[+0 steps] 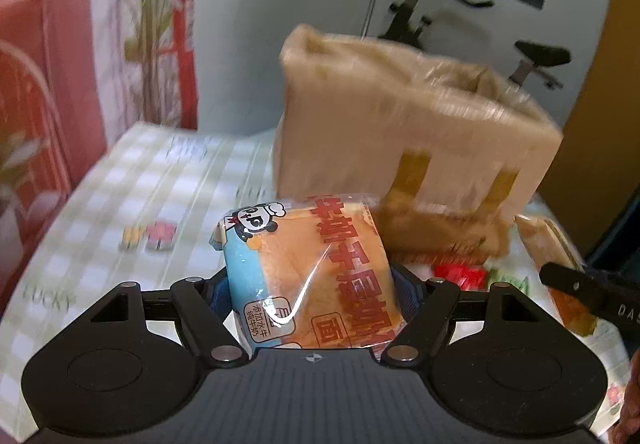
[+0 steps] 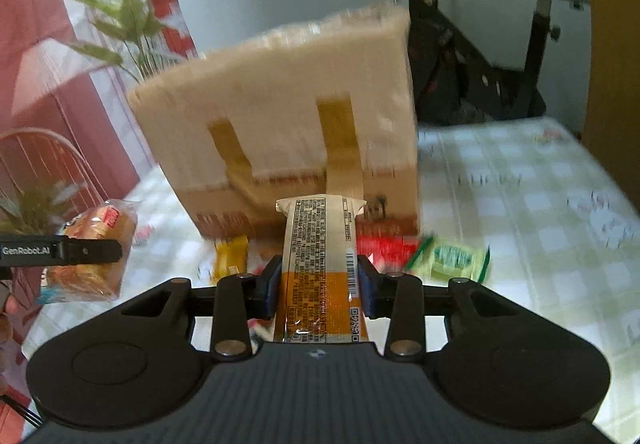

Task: Organize snacks
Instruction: 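Carry the cake and bread over the lined box and open both tools to drop them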

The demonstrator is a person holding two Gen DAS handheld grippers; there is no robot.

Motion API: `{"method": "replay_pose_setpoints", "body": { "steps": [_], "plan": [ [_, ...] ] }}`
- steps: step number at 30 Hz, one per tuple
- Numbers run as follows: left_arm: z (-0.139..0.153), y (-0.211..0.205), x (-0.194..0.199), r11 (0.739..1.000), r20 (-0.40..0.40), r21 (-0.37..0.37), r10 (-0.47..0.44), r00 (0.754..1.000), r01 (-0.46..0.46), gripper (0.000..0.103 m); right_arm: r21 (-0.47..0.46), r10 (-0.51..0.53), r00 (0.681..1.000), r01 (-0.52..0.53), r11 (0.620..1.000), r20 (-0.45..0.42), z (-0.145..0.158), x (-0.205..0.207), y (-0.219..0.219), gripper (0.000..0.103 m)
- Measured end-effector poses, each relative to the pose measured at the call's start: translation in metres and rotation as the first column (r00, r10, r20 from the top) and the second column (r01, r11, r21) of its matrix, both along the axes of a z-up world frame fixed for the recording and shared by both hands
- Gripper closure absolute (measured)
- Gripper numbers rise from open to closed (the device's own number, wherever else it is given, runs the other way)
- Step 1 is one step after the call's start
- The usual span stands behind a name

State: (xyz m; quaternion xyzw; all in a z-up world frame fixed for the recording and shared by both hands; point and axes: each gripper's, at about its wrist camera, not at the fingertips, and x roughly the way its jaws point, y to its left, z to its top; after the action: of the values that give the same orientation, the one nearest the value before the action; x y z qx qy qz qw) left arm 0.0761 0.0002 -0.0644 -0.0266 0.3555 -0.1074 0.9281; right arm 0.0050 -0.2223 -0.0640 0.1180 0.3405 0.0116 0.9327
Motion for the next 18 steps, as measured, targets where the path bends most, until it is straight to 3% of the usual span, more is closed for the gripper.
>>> {"method": "replay_pose_setpoints", "body": {
  "steps": [11,15,18],
  "plan": [
    [0.074,-0.024,0.055,0.998,0.151,-0.029,-0.045,0.988,0.050,0.025,-0.056,0.084,0.978,-0.074,0.996,0.192,0.085,0.047,-0.008,0.064],
    [0.088,-0.044,0.088,0.998,0.180,-0.005,-0.056,0.982,0.058,0.025,-0.108,0.096,0.969,-0.073,0.992,0.228,0.098,0.087,-0.007,0.064],
    [0.090,-0.062,0.114,0.998,0.205,0.047,-0.054,0.977,0.045,0.025,-0.127,0.090,0.974,-0.065,0.990,0.206,0.096,0.125,-0.007,0.064]
  ]
}}
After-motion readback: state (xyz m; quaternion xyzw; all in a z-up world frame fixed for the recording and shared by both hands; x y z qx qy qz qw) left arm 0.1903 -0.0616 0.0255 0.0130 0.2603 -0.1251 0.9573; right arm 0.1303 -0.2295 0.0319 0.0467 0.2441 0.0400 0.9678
